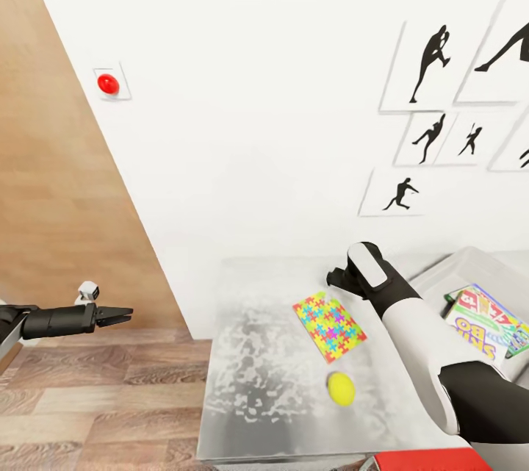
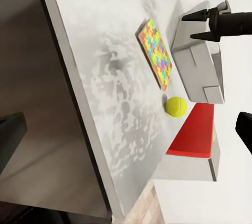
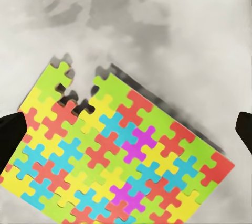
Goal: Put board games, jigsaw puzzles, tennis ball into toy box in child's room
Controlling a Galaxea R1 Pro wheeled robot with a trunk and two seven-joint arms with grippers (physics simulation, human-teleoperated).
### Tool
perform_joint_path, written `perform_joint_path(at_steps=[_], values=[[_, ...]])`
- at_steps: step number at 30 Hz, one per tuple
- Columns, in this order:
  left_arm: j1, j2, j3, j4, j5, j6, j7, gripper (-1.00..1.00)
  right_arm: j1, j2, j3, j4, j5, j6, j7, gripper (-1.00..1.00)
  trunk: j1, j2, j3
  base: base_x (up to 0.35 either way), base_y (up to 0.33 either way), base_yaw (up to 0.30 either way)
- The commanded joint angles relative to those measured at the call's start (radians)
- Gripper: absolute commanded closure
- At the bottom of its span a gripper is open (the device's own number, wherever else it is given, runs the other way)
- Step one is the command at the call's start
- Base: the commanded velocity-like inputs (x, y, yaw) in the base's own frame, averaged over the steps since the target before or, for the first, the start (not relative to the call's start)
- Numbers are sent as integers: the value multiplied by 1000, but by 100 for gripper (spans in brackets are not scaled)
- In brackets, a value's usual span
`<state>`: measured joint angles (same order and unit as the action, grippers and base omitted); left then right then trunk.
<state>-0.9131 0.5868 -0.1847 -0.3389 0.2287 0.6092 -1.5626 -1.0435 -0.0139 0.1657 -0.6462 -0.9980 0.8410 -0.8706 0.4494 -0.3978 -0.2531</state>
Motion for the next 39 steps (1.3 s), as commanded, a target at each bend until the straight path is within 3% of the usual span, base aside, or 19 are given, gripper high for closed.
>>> perform_joint_path(at_steps=[1,6,13,23,26,31,33,39], values=[[-1,1,-7,0,5,11,-4,-100,-1,-1,6,-1,-10,3,-5,-100,1,-2,-4,0,0,0],[-1,1,-7,0,6,11,-4,-100,-2,-3,7,-5,-8,1,69,-100,1,-2,-12,0,0,0],[-1,1,-7,0,5,11,-4,-100,-3,-20,6,-4,-8,1,109,-100,1,-2,-24,0,0,0],[-1,1,-7,0,5,11,-4,-100,-4,-82,4,-4,-9,3,147,-100,1,-2,-40,0,0,0],[-1,1,-7,0,5,11,-4,-100,-4,-108,3,-3,-9,4,212,-100,1,-2,-45,0,0,0],[-1,1,-7,0,4,11,-4,-100,-4,-189,0,-3,-10,7,355,-100,1,-2,-53,0,0,0],[-1,1,-7,0,5,11,-4,-100,-4,-205,-2,-3,-10,8,403,-100,1,-2,-57,0,0,0],[-1,1,-7,0,4,11,-4,-100,-4,-205,2,-3,-9,7,429,-100,1,-2,-66,0,0,0]])
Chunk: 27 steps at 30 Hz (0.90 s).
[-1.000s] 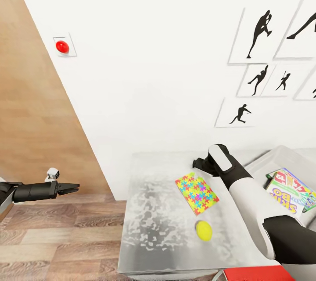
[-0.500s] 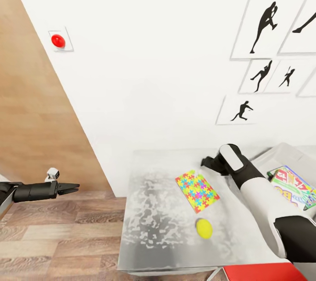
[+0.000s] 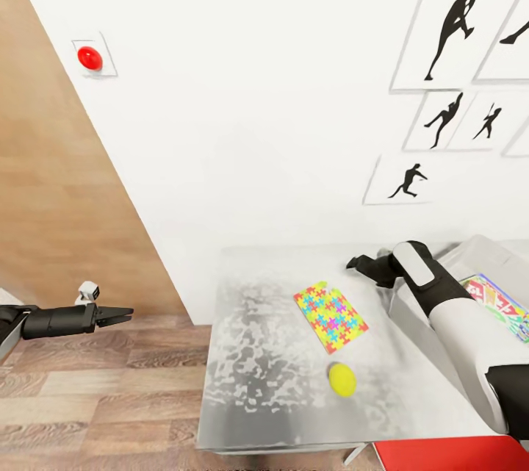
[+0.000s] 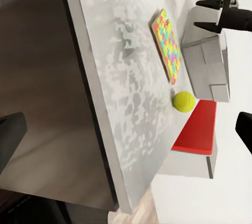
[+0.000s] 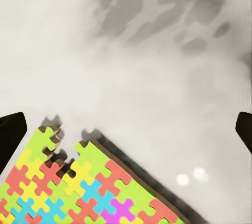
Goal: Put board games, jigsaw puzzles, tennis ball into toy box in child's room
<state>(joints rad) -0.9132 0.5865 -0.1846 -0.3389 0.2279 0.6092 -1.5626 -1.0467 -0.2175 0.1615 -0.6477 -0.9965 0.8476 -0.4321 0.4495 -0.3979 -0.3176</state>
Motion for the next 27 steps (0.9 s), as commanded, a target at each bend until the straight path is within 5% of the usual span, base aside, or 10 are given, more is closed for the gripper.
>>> perform_joint_path(at_steps=[1,18,27], values=[[-1,1,-7,0,5,11,-4,-100,-1,1,7,-1,-10,0,-9,-100,1,-2,-4,0,0,0],[-1,1,-7,0,6,11,-4,-100,1,11,10,-3,-10,-4,-14,-100,1,-2,-25,0,0,0],[-1,1,-7,0,5,11,-4,-100,1,44,12,-9,-10,-4,-17,-100,1,-2,-25,0,0,0]])
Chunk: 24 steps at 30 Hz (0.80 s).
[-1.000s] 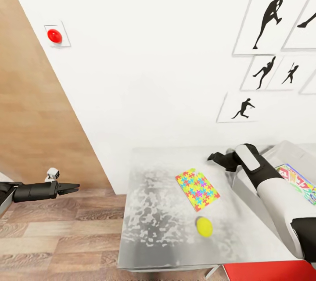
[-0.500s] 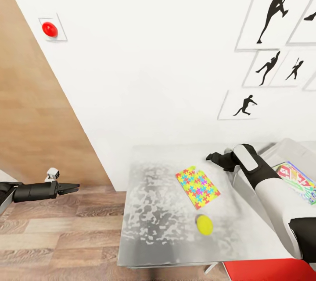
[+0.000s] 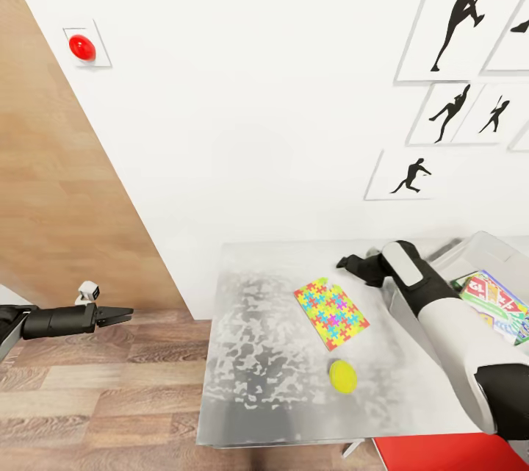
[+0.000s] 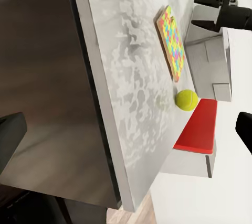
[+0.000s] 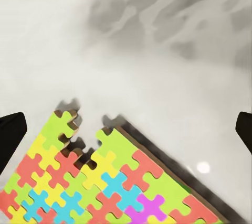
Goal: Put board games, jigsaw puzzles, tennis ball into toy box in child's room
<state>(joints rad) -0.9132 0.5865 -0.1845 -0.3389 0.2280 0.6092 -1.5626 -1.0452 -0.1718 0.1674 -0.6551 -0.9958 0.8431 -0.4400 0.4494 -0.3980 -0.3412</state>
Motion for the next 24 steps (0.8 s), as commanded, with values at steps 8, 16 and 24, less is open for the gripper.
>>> perform_joint_path(at_steps=[8,16,24], values=[[-1,1,-7,0,6,11,-4,-100,-1,24,11,-1,-9,0,-9,-100,1,-2,-2,0,0,0],[-1,2,-7,0,5,11,-4,-100,-1,27,58,0,-9,-3,-11,-100,1,-2,-2,0,0,0],[-1,3,-7,0,5,11,-4,-100,-1,28,62,2,-9,-4,-11,-100,1,-2,-13,0,0,0]])
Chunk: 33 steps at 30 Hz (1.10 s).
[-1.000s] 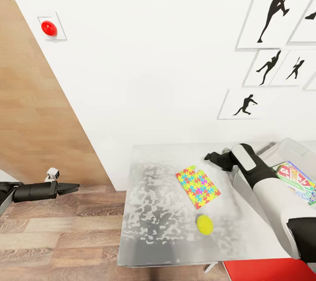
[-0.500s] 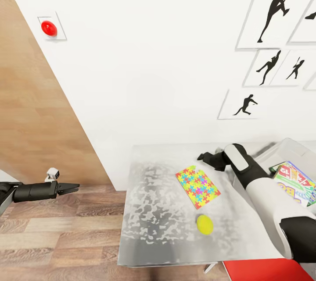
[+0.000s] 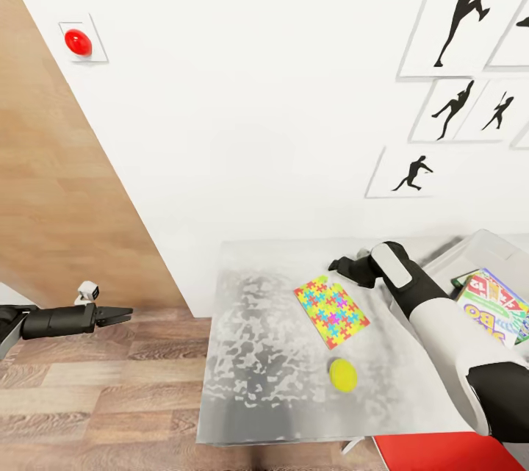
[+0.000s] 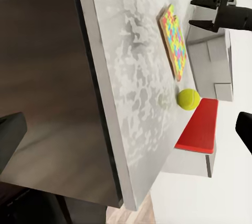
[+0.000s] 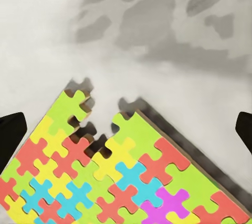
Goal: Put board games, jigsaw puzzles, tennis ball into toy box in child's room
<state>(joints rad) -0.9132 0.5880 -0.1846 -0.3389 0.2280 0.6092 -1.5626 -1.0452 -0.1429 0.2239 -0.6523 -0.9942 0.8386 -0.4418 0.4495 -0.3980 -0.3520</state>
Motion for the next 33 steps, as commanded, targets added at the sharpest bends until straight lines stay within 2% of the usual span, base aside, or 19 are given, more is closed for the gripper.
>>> perform_joint_path(at_steps=[1,20,33], values=[[-1,1,-7,0,5,11,-4,-100,-1,-1,6,-1,-11,0,-9,-100,1,-2,-3,0,0,0],[-1,2,-7,0,6,11,-5,-100,0,-2,8,-1,-11,4,-7,-100,1,-2,-34,-7,0,0],[-1,2,-7,0,5,11,-4,-100,1,-2,8,2,-11,5,-6,-100,1,-2,-38,-52,2,0]])
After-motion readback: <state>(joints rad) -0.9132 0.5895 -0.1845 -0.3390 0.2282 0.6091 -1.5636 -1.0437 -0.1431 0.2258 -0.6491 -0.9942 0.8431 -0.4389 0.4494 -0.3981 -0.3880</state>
